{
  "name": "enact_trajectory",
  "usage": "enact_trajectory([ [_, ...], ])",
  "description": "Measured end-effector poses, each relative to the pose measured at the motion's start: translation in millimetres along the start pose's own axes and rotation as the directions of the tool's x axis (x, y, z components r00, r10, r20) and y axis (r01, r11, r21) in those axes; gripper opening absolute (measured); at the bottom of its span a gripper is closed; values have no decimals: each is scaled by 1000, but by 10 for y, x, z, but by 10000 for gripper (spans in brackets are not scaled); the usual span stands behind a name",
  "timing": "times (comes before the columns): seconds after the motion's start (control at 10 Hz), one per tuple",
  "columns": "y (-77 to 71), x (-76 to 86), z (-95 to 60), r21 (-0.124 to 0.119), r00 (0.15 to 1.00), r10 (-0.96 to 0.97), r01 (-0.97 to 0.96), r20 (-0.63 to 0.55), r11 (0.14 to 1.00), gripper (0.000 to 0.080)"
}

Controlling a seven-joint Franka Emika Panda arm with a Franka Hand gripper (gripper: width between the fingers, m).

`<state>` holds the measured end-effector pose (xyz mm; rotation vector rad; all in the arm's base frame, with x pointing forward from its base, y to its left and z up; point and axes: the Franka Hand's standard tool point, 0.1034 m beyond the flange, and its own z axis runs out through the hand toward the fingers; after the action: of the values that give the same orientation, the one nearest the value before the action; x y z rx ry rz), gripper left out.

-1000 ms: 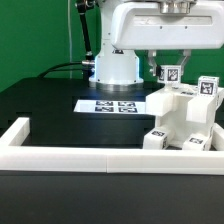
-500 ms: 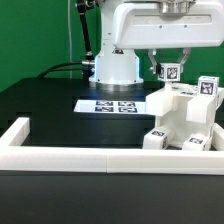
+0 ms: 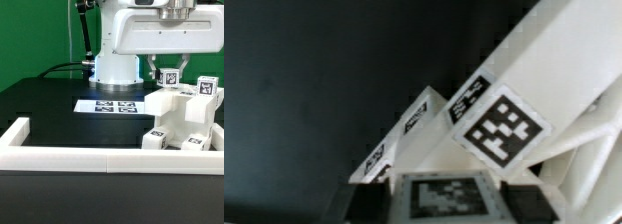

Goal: Assemble chair

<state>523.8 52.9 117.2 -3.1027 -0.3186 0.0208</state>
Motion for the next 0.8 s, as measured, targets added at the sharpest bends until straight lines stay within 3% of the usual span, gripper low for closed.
enact_trajectory([
  [0.8,14,27,-1,-5,1000,1,-1,-15,1000,290],
])
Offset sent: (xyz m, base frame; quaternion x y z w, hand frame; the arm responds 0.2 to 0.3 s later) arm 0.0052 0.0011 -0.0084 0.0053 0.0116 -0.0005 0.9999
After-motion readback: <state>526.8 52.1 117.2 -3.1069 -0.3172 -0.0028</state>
